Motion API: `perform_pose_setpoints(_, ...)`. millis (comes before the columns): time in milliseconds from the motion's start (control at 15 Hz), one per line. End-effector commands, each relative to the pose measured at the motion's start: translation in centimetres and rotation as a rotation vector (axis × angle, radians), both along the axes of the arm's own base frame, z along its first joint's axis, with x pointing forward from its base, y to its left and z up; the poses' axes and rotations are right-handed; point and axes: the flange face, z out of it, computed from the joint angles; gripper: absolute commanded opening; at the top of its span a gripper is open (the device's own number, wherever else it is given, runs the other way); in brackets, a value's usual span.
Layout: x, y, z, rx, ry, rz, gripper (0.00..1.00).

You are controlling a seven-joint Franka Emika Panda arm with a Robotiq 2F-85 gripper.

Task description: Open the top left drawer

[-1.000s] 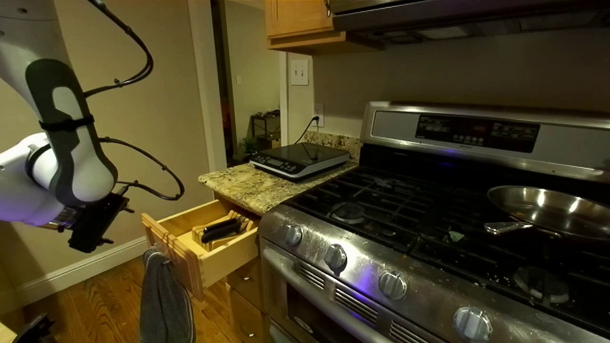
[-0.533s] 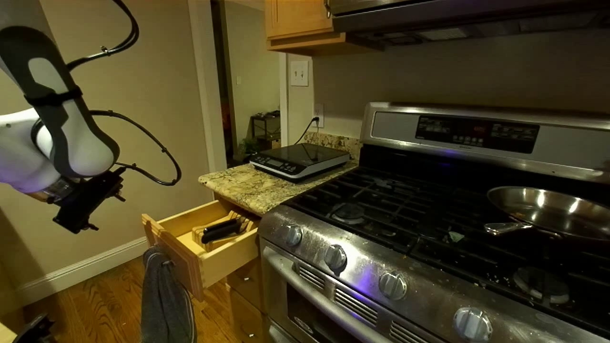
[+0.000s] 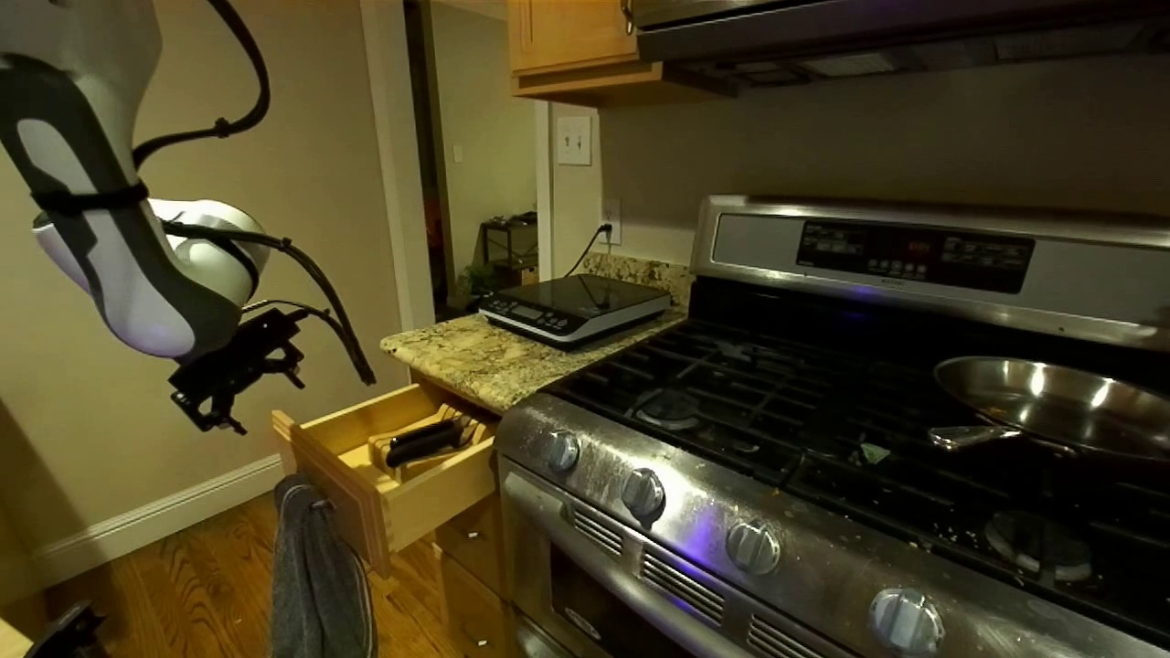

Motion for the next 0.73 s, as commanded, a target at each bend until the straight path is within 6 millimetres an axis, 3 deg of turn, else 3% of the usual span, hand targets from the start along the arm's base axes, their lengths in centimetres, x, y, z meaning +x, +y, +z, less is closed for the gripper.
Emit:
perform_pose_setpoints(0, 0.7, -0.3, 1.2, -0.004, 0.034, -0.042, 1.00)
perform_pose_setpoints(467, 2.0, 0.0, 4.8, 0.006, 0.004, -0.095, 1.00)
perform_pose_setpoints(533, 2.9, 1.0, 2.7, 0.031, 0.050, -0.093, 1.00)
perform_pose_setpoints(667, 3.1, 1.0, 3.8, 0.034, 0.023, -0.093, 1.00)
